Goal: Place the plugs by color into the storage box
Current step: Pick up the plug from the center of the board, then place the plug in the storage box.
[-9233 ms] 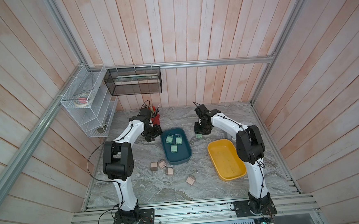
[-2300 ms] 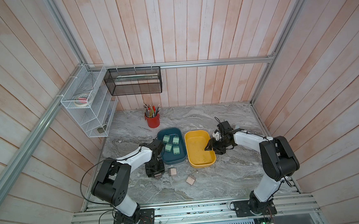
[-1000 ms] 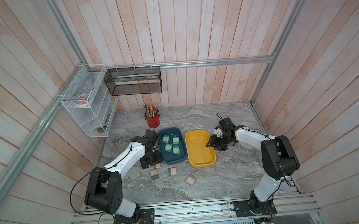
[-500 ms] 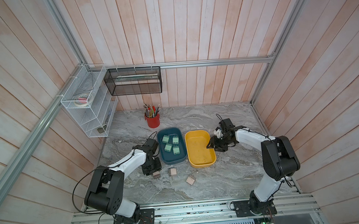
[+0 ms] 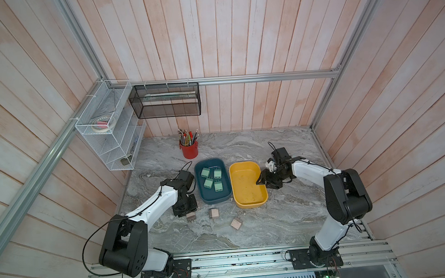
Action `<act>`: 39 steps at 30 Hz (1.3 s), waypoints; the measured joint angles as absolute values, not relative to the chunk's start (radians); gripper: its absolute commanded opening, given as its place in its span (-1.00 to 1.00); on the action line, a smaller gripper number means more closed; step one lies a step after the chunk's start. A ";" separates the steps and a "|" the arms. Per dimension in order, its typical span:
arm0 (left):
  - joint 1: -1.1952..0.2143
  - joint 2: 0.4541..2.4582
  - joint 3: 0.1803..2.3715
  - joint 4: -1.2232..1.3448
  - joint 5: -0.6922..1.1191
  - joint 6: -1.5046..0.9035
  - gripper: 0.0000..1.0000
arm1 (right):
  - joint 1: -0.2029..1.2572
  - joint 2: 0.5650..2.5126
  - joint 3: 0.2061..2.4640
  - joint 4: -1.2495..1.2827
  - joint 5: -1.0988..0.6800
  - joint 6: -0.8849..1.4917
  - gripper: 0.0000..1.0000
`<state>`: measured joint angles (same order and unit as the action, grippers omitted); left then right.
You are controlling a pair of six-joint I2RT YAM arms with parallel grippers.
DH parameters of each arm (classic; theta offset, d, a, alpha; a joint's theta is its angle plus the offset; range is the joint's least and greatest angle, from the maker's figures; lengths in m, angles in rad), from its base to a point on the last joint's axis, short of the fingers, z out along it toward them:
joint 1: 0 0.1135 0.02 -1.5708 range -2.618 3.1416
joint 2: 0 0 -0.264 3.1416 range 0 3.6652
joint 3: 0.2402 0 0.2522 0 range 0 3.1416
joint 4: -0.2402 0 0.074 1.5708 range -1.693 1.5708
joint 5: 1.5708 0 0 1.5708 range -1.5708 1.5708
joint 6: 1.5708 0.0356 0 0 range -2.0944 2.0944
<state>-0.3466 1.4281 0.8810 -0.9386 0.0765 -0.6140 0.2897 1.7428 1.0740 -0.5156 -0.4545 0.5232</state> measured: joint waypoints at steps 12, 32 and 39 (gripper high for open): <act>-0.346 1.520 1.146 -1.000 0.070 -0.582 -0.48 | 0.290 1.743 1.074 -0.515 -0.454 0.523 0.13; -0.467 1.842 1.606 -1.008 0.111 -0.576 -0.47 | 0.289 1.743 1.079 -0.509 -0.454 0.523 0.13; -0.554 1.977 1.771 -0.973 0.142 -0.617 -0.46 | 0.289 1.753 1.082 -0.509 -0.454 0.523 0.13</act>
<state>-0.5541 1.9766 1.7706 -0.9730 0.1417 -0.6167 0.2890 1.7535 1.0817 -0.5091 -0.4541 0.5232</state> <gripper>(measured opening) 0.415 0.564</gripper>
